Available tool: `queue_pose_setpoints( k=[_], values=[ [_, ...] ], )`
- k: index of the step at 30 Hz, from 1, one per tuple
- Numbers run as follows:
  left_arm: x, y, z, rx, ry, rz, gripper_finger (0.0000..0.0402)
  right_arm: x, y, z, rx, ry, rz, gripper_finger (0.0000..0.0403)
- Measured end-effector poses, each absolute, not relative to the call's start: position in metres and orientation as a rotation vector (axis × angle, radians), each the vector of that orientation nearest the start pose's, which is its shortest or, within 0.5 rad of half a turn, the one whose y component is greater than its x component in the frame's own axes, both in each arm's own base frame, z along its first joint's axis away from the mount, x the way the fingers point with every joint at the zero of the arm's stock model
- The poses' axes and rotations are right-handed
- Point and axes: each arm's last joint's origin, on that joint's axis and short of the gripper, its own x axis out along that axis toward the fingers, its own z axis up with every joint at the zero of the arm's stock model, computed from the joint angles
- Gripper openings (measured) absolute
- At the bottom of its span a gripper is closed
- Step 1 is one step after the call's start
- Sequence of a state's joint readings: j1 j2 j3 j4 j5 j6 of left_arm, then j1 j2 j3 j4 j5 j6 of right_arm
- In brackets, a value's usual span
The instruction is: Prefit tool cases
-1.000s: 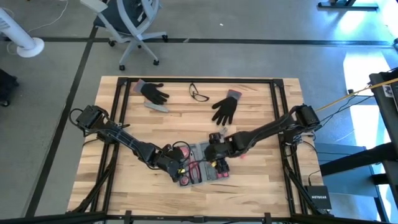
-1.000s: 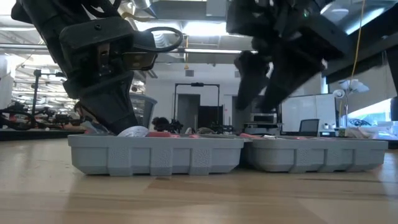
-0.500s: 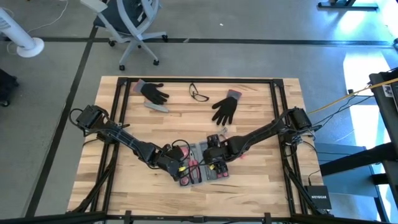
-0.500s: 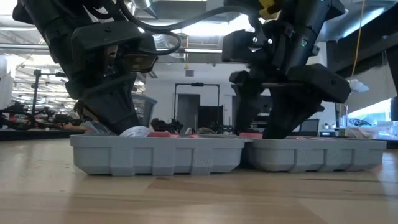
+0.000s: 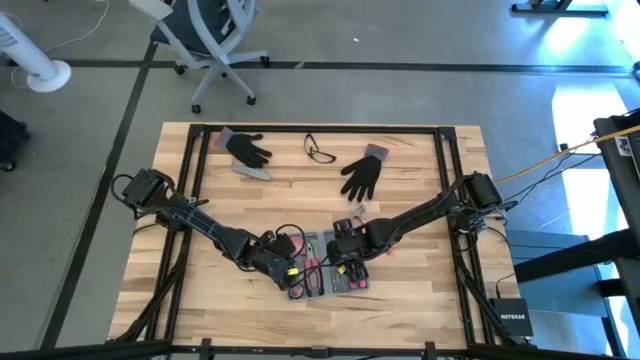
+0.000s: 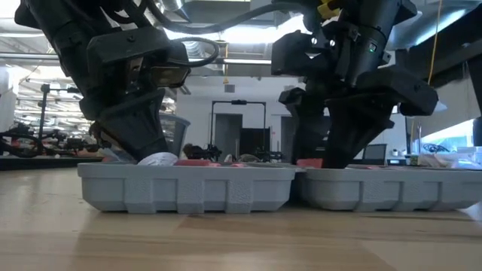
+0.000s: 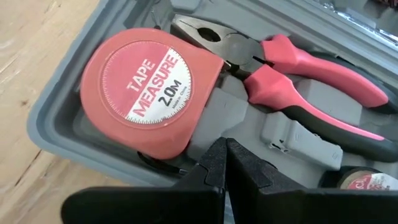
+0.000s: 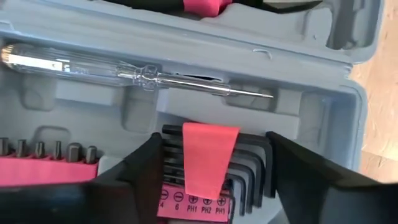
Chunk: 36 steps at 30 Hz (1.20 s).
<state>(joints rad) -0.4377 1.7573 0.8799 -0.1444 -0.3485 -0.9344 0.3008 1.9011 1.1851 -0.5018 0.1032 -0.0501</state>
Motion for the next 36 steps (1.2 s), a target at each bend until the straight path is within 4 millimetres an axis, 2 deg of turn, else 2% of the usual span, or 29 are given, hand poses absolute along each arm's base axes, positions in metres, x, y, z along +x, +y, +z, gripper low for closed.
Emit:
queue_pose_setpoints(
  k=[4,11,16,24,27,31,34,36],
  values=[
    [0.295,-0.127,0.132,-0.469,0.884,0.355,0.0000,0.347,0.105,0.148,-0.287,1.195,0.204,0.0200],
    [0.295,-0.127,0.132,-0.465,0.882,0.353,0.0000,0.353,0.106,0.165,-0.294,1.217,0.201,0.0216],
    [0.289,-0.130,0.153,-0.457,0.829,0.323,0.0000,0.360,0.108,0.179,-0.290,1.198,0.202,0.0201],
    [0.248,-0.125,0.197,-0.333,0.826,0.400,0.0000,0.375,0.113,0.203,-0.270,1.095,0.206,0.0180],
    [0.231,-0.119,0.209,-0.300,0.845,0.438,0.0000,0.376,0.113,0.205,-0.269,1.086,0.201,0.0168],
    [0.218,-0.112,0.214,-0.259,0.881,0.489,0.0000,0.374,0.110,0.206,-0.203,1.131,0.203,0.0161],
    [0.217,-0.111,0.214,-0.242,0.889,0.485,0.0000,0.369,0.109,0.210,-0.070,1.226,0.197,0.0166],
    [0.218,-0.112,0.213,-0.244,0.888,0.484,0.0000,0.364,0.108,0.211,-0.046,1.292,0.176,0.0174]
  ],
)
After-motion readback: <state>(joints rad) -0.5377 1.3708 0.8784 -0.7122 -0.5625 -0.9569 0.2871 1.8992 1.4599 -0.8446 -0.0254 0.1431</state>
